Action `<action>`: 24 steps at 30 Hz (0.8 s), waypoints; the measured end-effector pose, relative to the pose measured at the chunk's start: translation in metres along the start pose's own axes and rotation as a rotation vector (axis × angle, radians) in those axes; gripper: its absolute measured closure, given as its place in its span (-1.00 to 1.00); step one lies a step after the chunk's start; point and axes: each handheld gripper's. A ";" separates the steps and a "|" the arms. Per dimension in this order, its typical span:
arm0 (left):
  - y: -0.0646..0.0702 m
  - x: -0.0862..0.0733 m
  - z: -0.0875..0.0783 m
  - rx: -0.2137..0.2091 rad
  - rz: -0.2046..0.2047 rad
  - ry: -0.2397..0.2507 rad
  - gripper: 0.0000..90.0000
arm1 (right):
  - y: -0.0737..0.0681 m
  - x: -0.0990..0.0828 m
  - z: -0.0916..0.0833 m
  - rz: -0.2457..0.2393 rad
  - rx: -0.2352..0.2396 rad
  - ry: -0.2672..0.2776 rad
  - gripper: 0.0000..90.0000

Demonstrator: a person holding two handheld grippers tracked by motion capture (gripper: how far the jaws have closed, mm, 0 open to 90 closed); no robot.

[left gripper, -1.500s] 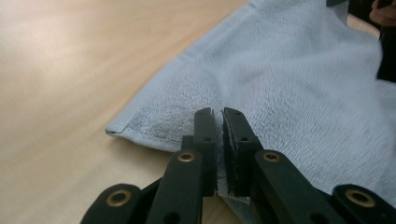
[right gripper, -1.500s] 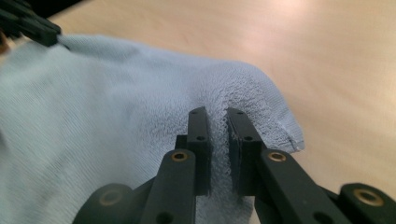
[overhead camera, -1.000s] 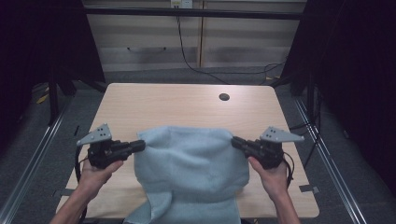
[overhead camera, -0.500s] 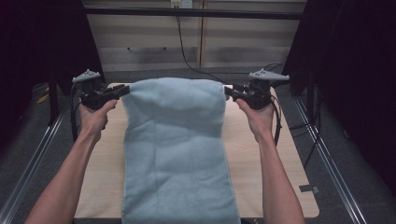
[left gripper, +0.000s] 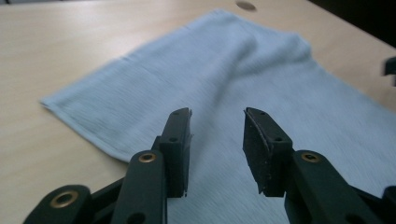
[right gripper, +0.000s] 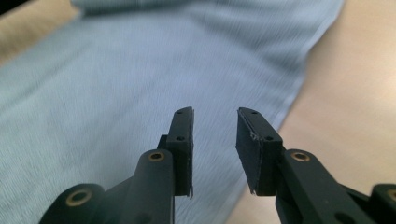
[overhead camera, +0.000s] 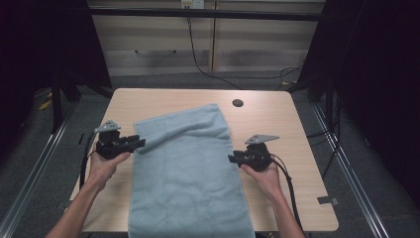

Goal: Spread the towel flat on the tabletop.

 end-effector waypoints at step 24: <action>0.066 -0.060 0.026 -0.108 0.158 -0.163 0.23 | -0.053 -0.097 -0.077 -0.013 0.015 -0.060 0.57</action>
Point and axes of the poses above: each handheld gripper's, and its own axes: z roughly forward along the jaws, x roughly out of its top, y roughly to its right, and after that the axes turned 4 degrees about y, right-handed
